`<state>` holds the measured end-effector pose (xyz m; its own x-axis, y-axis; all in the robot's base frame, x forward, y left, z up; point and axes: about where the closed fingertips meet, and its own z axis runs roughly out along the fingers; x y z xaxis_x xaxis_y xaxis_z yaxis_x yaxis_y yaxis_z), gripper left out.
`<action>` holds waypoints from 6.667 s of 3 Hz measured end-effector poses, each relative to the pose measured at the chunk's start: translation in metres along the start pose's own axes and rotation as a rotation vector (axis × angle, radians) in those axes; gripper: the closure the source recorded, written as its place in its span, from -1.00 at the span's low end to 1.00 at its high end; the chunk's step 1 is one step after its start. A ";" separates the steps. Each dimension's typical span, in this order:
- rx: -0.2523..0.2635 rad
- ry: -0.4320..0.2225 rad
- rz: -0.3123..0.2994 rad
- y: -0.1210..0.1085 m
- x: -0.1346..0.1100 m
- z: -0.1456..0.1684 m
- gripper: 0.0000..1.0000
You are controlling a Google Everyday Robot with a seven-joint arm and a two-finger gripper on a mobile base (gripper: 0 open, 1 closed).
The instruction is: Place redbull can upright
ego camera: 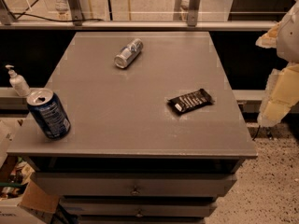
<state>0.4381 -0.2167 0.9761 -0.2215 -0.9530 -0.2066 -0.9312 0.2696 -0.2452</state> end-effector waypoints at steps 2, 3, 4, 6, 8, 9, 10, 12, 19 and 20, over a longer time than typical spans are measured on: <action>0.037 -0.001 -0.080 -0.014 -0.016 0.010 -1.00; 0.069 -0.034 -0.256 -0.046 -0.047 0.035 -1.00; 0.062 -0.047 -0.412 -0.082 -0.068 0.059 -1.00; 0.070 -0.042 -0.568 -0.126 -0.099 0.083 -1.00; 0.110 0.068 -0.795 -0.158 -0.112 0.108 -1.00; 0.123 0.096 -0.903 -0.189 -0.130 0.126 -1.00; 0.106 0.102 -0.974 -0.216 -0.151 0.154 -1.00; 0.038 0.047 -1.087 -0.224 -0.184 0.216 -1.00; 0.001 -0.177 -1.403 -0.188 -0.301 0.275 -1.00; 0.065 -0.128 -1.514 -0.195 -0.317 0.263 -1.00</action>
Offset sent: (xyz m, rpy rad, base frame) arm 0.0531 0.0327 -0.0157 -0.0773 -0.0954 0.1954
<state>0.7663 0.0691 0.8400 0.9302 -0.3123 0.1929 -0.2369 -0.9121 -0.3346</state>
